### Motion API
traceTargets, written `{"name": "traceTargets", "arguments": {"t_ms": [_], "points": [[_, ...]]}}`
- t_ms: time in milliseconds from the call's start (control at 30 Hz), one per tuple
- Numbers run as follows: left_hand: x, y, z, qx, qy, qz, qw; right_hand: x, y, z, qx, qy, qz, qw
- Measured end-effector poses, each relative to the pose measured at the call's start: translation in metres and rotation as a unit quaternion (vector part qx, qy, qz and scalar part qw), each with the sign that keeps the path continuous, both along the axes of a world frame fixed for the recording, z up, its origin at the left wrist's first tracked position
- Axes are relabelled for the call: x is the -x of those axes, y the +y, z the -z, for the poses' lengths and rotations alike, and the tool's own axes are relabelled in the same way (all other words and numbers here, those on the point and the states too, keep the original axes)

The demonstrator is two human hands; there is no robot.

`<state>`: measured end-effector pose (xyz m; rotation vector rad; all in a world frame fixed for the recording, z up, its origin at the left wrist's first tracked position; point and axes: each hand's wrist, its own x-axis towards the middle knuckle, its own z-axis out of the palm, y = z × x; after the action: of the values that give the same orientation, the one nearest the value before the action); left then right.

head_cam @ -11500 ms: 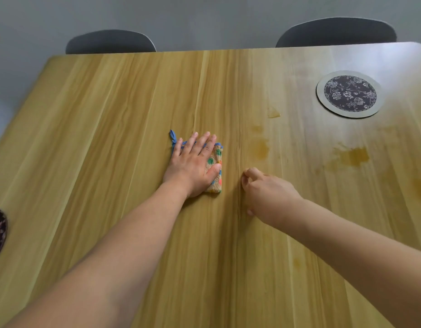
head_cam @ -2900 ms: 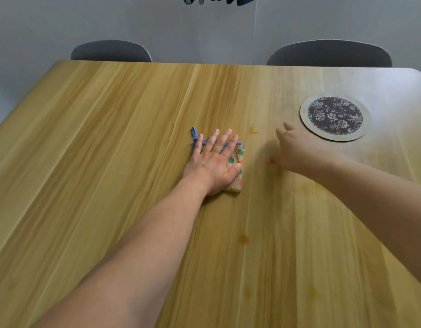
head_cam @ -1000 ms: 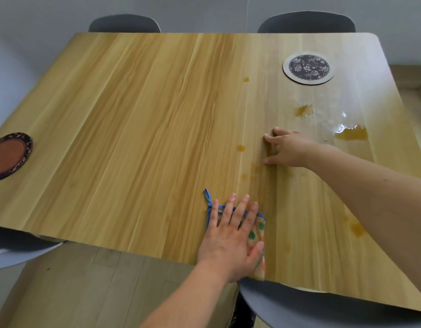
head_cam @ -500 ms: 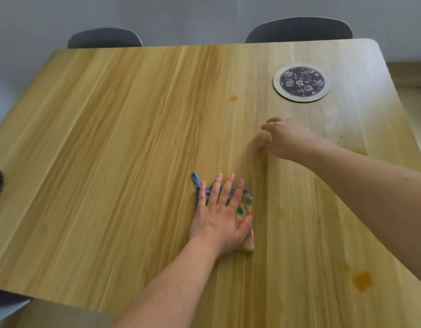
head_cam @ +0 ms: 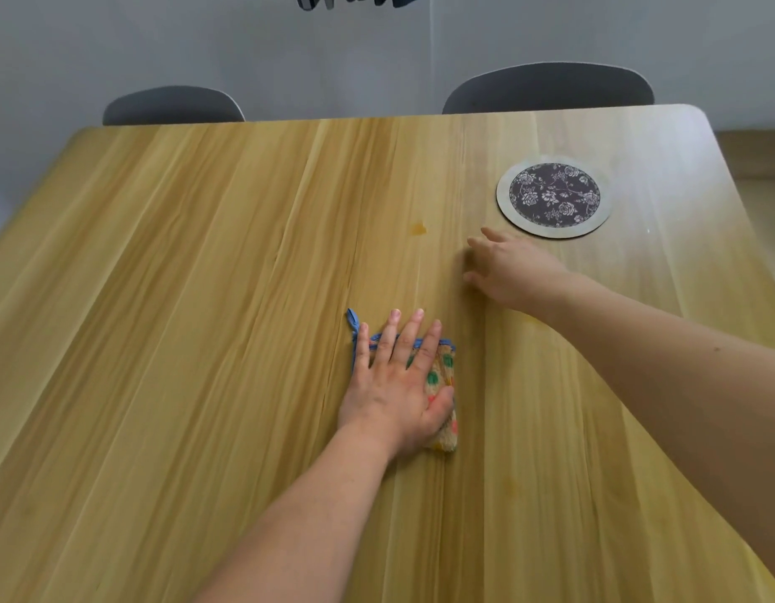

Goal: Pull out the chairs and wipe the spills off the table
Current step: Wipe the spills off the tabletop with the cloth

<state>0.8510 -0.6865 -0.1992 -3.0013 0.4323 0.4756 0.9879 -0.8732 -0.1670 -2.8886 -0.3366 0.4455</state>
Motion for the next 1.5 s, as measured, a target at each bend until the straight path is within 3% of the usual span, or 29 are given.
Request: {"name": "traceTargets", "arguments": {"t_ms": [467, 600, 1000, 1333, 1500], "points": [[-0.098, -0.004, 0.004, 0.027, -0.021, -0.028, 0.999, -0.027, 0.012, -0.01, 0.106, 0.014, -0.043, 0.993], [-0.129, -0.004, 0.005, 0.029, -0.026, -0.025, 0.999, -0.04, 0.011, -0.013, 0.092, 0.008, -0.047, 0.995], [-0.217, -0.006, 0.006, 0.048, -0.038, -0.012, 0.998, -0.137, -0.015, -0.018, -0.017, -0.041, 0.072, 0.996], [-0.304, -0.008, 0.01, 0.049, -0.052, -0.002, 0.997, -0.197, -0.038, 0.001, -0.015, -0.07, 0.195, 0.978], [-0.344, -0.011, 0.012, 0.058, -0.066, -0.01, 0.996, -0.218, -0.051, 0.007, -0.005, -0.05, 0.196, 0.979]]}}
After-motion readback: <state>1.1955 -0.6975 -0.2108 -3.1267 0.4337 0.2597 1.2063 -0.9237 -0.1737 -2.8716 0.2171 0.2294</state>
